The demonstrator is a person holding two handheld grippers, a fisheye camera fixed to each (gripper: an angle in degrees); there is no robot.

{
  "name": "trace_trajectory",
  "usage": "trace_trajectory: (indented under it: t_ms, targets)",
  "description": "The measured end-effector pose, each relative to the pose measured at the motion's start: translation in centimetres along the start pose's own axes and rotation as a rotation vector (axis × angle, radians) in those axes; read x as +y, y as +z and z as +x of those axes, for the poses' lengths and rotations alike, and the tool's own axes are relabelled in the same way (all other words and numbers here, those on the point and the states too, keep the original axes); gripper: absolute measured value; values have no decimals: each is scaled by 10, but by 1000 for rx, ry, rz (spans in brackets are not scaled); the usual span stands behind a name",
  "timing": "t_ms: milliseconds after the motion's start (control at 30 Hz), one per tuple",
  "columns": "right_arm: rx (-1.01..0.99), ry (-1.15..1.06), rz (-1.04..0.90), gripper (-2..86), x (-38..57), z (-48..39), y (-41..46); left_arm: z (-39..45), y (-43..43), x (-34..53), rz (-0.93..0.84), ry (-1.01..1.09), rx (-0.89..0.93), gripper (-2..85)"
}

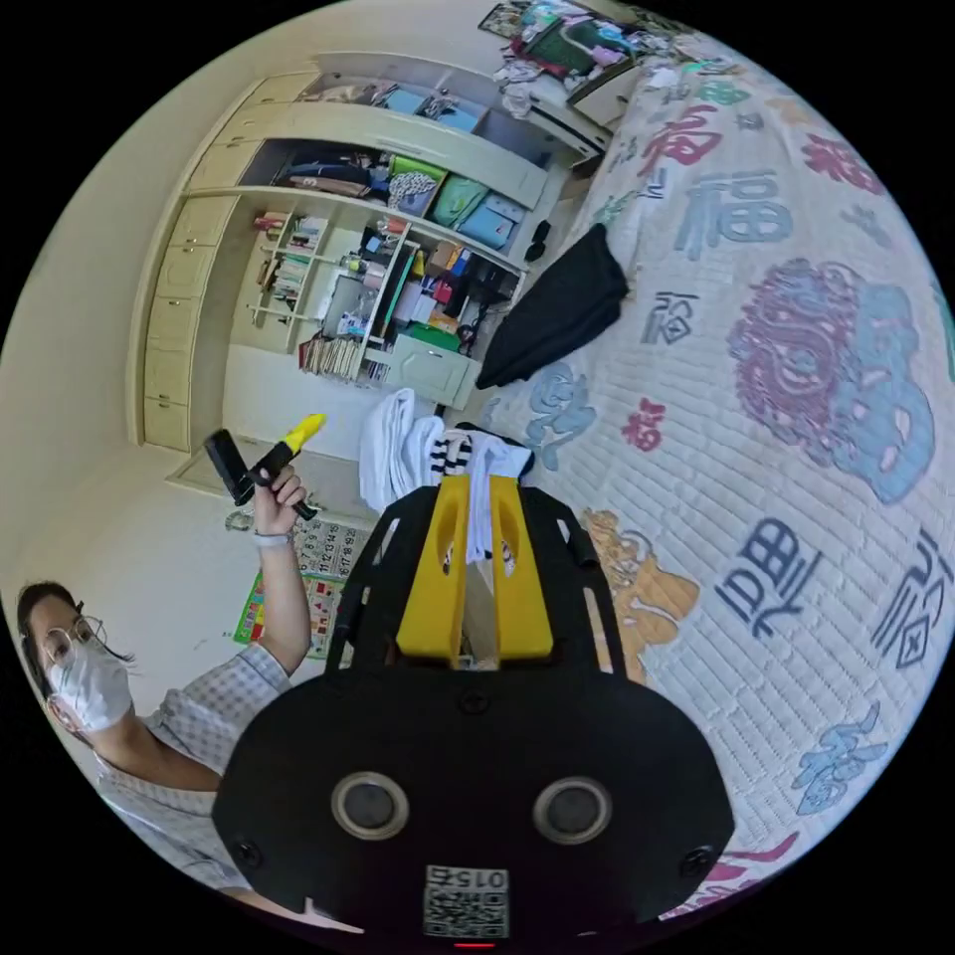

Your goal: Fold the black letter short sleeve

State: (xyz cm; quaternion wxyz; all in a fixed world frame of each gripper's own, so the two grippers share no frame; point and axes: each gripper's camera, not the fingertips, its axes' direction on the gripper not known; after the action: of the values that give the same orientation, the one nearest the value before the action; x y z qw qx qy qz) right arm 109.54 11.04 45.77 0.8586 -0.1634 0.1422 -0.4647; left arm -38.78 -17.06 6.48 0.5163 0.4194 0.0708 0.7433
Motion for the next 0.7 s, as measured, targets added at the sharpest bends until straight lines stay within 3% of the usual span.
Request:
trace_trajectory:
  t_ms: [167, 300, 367, 533, 700]
  targets:
    - [-21, 39, 84, 17, 44, 15, -39, 84, 143, -99, -269, 58, -144, 121]
    - [-23, 30, 92, 11, 79, 16, -64, 100, 249, -134, -492, 38, -196, 119]
    - [-47, 62, 103, 9, 111, 12, -83, 96, 301, -137, -564, 35, -355, 113]
    - [30, 48, 129, 7, 186, -15, -129, 77, 338, -124, -548, -80, -311, 72]
    - [126, -59, 172, 45, 237, -49, -161, 104, 289, -111, -380, 6, -271, 8]
